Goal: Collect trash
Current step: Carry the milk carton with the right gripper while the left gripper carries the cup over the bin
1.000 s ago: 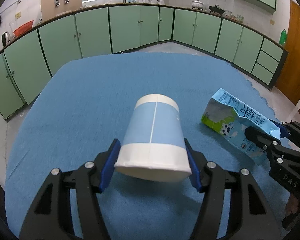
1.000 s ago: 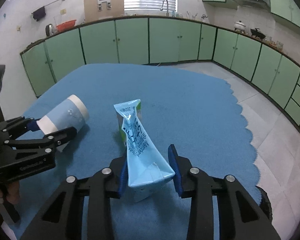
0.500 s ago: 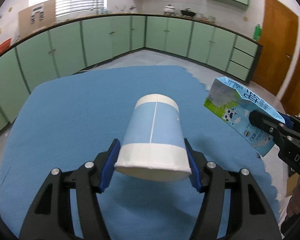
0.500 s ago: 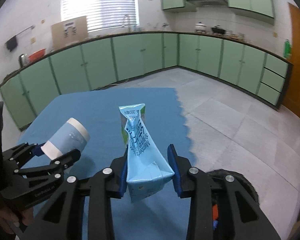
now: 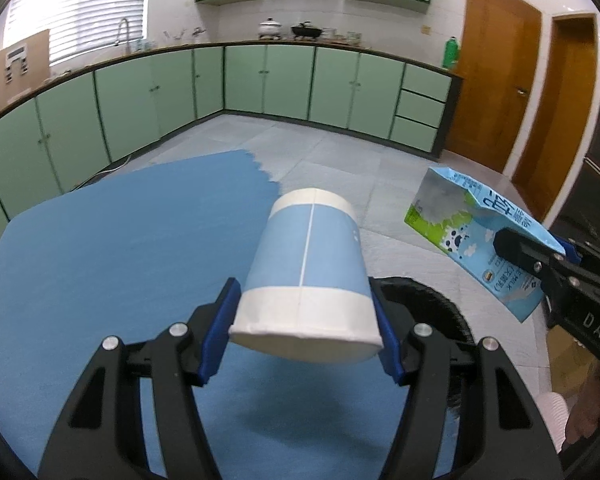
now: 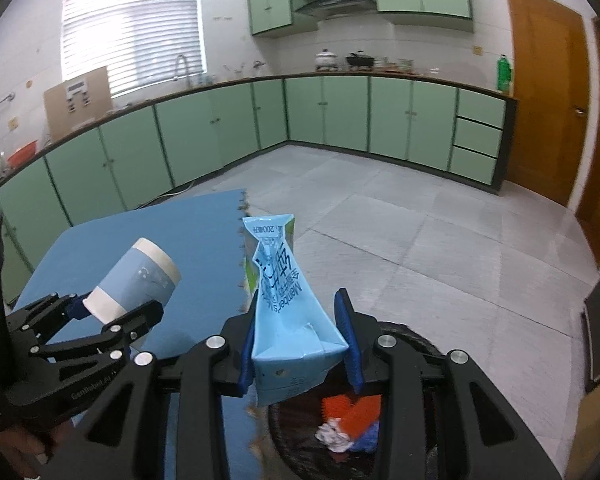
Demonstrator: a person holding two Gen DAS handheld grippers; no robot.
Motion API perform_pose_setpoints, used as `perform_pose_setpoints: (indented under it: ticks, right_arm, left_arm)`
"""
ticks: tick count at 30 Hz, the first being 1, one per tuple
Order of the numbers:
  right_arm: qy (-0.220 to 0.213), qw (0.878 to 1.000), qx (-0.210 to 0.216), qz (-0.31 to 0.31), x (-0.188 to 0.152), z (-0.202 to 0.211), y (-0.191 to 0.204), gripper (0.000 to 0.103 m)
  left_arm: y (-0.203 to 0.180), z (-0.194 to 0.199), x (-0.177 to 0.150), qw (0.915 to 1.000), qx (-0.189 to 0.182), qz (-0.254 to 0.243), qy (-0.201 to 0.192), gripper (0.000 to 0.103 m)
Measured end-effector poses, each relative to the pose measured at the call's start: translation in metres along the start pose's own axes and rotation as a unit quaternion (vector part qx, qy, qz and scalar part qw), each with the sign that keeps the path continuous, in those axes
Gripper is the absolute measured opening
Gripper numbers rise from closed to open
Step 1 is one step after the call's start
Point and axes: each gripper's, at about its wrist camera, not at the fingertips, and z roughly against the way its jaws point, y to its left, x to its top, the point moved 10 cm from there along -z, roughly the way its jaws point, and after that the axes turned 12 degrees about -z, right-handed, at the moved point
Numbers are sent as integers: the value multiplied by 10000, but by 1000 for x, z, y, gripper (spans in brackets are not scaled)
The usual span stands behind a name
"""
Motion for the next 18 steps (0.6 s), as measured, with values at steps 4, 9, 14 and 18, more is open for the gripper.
perform_pose_setpoints:
  ticks: [4, 9, 14, 18]
  right_arm:
    - [-69, 9997, -213, -111, 0, 12, -29, 35]
    - [-143, 9985, -455, -260, -2, 25, -62, 35]
    - [-208, 9966, -723, -342, -1, 34, -90, 35]
    - [-197, 9953, -833, -450, -4, 34, -110, 35]
  left_arm:
    - [-34, -2, 9, 9997, -151, -163, -86, 60]
    - [-70, -5, 15, 9990, -339, -273, -143, 60]
    - [-96, -8, 19, 9978, -482, -396, -202, 60]
    - [-114, -16, 23, 9970, -565, -489, -188, 60]
